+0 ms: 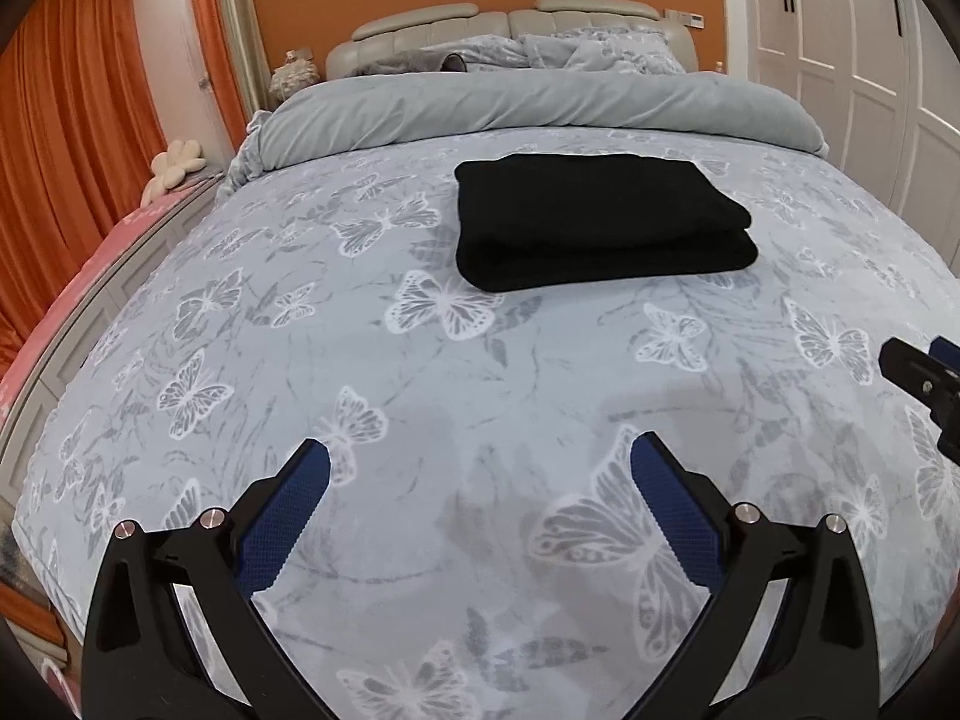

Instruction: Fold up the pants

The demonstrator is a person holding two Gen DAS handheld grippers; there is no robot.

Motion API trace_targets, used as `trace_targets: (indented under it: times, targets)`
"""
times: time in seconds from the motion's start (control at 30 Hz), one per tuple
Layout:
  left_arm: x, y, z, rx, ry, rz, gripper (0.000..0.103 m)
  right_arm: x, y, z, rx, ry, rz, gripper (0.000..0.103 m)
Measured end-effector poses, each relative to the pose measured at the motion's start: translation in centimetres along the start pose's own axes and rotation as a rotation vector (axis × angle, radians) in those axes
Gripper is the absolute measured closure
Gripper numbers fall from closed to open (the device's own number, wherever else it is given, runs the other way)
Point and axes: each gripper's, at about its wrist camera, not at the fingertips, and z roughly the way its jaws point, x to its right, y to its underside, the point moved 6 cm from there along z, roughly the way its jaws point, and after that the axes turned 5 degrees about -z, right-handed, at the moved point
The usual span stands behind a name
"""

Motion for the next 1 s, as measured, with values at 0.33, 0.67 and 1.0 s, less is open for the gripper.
trace_targets:
  times: [0.33,0.67,1.0]
  targets:
    - [0.1,0.3,0.4,-0.015,-0.005,-0.014,0.005,-0.2,0.1,-0.4,0.018,0.011,-0.006,0.027]
    - [0.2,0.5,0.6,-0.019,-0.025,0.004,0.005,-1.3,0.3,-0.6,0.014,0.015,-0.026,0.027]
    - [0.7,0.4,0.4,-0.019,0.016,-0.001,0.005,-2.4,0.5,-0.7,0.018,0.012,-0.051,0.027]
